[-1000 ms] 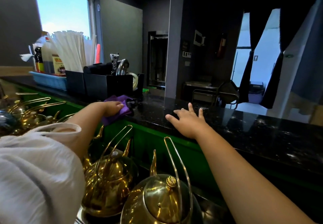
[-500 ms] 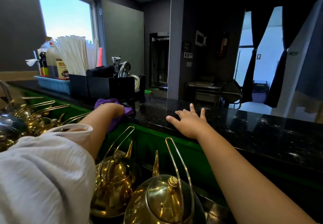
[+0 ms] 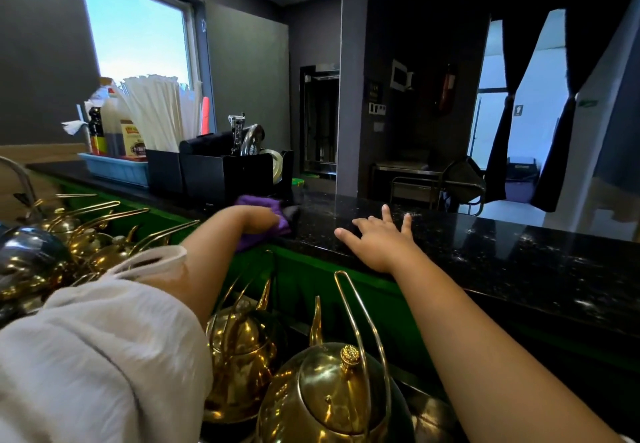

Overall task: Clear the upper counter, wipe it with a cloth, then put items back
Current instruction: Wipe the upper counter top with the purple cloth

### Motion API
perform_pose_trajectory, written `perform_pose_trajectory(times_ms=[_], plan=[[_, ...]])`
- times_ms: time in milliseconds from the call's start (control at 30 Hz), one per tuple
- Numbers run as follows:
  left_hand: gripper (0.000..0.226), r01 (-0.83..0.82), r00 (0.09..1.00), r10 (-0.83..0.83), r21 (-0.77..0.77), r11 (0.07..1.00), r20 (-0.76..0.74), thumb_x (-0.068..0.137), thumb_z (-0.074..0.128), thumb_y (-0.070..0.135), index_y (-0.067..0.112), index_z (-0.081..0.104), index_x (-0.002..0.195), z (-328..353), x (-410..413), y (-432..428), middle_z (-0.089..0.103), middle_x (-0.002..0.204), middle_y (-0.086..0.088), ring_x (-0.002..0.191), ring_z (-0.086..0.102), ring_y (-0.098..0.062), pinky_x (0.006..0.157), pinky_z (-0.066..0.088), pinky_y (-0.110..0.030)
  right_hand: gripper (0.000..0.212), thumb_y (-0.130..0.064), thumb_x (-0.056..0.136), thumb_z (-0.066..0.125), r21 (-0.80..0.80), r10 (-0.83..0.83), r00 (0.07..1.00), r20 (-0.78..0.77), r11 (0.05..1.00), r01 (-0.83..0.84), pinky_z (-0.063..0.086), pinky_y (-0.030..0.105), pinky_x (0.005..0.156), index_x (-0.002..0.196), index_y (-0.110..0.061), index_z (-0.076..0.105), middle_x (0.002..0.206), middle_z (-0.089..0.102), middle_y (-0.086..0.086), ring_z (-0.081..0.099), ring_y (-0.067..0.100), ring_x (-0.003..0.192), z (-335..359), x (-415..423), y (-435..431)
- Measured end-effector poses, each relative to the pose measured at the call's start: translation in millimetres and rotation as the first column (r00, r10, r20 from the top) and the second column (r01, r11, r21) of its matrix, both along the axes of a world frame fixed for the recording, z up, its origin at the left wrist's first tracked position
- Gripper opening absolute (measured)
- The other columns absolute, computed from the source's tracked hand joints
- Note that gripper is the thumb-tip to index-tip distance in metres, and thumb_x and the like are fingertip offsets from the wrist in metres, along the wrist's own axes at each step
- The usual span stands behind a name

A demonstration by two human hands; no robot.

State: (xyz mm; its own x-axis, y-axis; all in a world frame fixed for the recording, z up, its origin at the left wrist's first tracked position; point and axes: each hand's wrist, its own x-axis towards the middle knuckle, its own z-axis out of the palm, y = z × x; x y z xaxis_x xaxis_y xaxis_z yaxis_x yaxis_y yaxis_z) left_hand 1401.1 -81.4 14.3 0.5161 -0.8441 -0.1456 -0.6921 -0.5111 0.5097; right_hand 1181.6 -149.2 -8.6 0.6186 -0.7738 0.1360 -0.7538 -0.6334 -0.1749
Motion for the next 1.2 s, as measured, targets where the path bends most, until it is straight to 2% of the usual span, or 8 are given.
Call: perform_pose_trajectory(times_ms=[100,167,400,633,767,867,1033,1200], plan=[[0.041,0.237,0.971,-0.237,0.008,0.972,0.045,0.101,0.032,0.026,0.015,0.041,0.139,2.5,-38.3,-6.9,0.037,0.147,-0.008,0.135,0.037,-0.023,0.115,0.021,-0.036,0.068,-0.06,0.096,0.015,-0.008,-0.009,0.999,0.031,1.0,0.009,-0.021,0.052,0.111,0.15,-0.019,0.023,0.159,0.013,0.009,-0.017,0.023,0.146,0.6,-2.0,2.7],[0.049,0.32,0.935,-0.327,0.07,0.945,0.14,0.102,0.026,0.033,0.018,0.023,0.149,3.7,-48.2,-6.8,0.019,0.157,-0.002,0.145,0.017,-0.02,0.12,0.007,-0.038,0.066,-0.057,0.097,0.015,-0.018,-0.019,0.999,0.042,1.0,0.02,-0.02,0.052,0.111,0.15,-0.018,0.024,0.159,0.015,0.009,-0.016,0.023,0.146,1.4,-2.7,4.6],[0.052,0.046,0.978,-0.044,-0.003,0.999,0.205,0.102,0.027,0.03,0.008,0.022,0.149,-4.6,-9.7,-16.5,0.016,0.157,-0.012,0.146,0.015,-0.028,0.12,0.012,-0.037,0.064,-0.054,0.098,0.017,-0.045,-0.029,0.998,0.061,0.998,0.031,-0.019,0.052,0.111,0.147,-0.014,0.029,0.155,0.025,0.009,-0.012,0.025,0.147,0.2,-1.8,5.6],[0.052,0.304,0.935,-0.305,0.033,0.952,0.184,0.102,0.025,0.034,0.021,0.013,0.151,-2.0,-33.8,-7.4,0.005,0.16,-0.001,0.148,0.003,-0.018,0.118,0.0,-0.036,0.058,-0.046,0.101,0.018,-0.063,-0.055,0.995,0.086,0.996,0.06,-0.011,0.053,0.114,0.145,-0.012,0.033,0.153,0.029,0.011,-0.005,0.028,0.147,1.6,0.6,3.3],[0.055,0.376,0.926,-0.374,-0.043,0.926,0.047,0.102,0.032,0.028,0.032,0.007,0.15,2.9,-42.7,14.9,0.005,0.159,-0.002,0.146,0.009,-0.024,0.118,0.008,-0.039,0.046,-0.037,0.102,0.023,-0.247,0.074,0.995,0.074,0.967,-0.053,0.015,0.051,0.11,0.129,-0.017,0.054,0.139,0.045,0.004,0.027,0.025,0.135,4.5,1.5,12.1],[0.049,0.387,0.922,-0.385,-0.074,0.919,0.037,0.102,0.031,0.027,0.033,0.018,0.148,1.0,-45.1,23.7,0.014,0.158,-0.003,0.144,0.018,-0.024,0.118,0.012,-0.039,0.042,-0.04,0.101,0.029,-0.172,0.038,0.997,0.073,0.985,-0.025,0.022,0.048,0.105,0.126,-0.022,0.058,0.134,0.047,0.004,0.032,0.027,0.129,18.4,-6.8,6.9],[0.047,0.397,0.895,-0.404,0.074,0.915,0.188,0.103,0.022,0.034,0.032,0.015,0.149,-0.9,-40.9,14.8,0.006,0.159,0.002,0.147,0.004,-0.018,0.119,-0.001,-0.039,0.042,-0.044,0.099,0.033,-0.13,-0.02,1.0,-0.004,0.991,0.02,0.022,0.049,0.107,0.122,-0.021,0.061,0.129,0.053,0.006,0.036,0.027,0.128,20.9,-11.3,-9.8],[0.048,0.229,0.941,-0.255,0.133,0.964,0.223,0.102,0.02,0.037,0.032,0.012,0.149,0.0,-1.2,-12.9,0.003,0.16,-0.002,0.148,0.003,-0.025,0.12,0.0,-0.046,0.041,-0.043,0.099,0.033,-0.281,0.002,0.994,0.108,0.959,0.029,0.021,0.045,0.109,0.119,-0.018,0.06,0.129,0.05,0.004,0.033,0.023,0.131,9.1,-7.1,-10.8]])
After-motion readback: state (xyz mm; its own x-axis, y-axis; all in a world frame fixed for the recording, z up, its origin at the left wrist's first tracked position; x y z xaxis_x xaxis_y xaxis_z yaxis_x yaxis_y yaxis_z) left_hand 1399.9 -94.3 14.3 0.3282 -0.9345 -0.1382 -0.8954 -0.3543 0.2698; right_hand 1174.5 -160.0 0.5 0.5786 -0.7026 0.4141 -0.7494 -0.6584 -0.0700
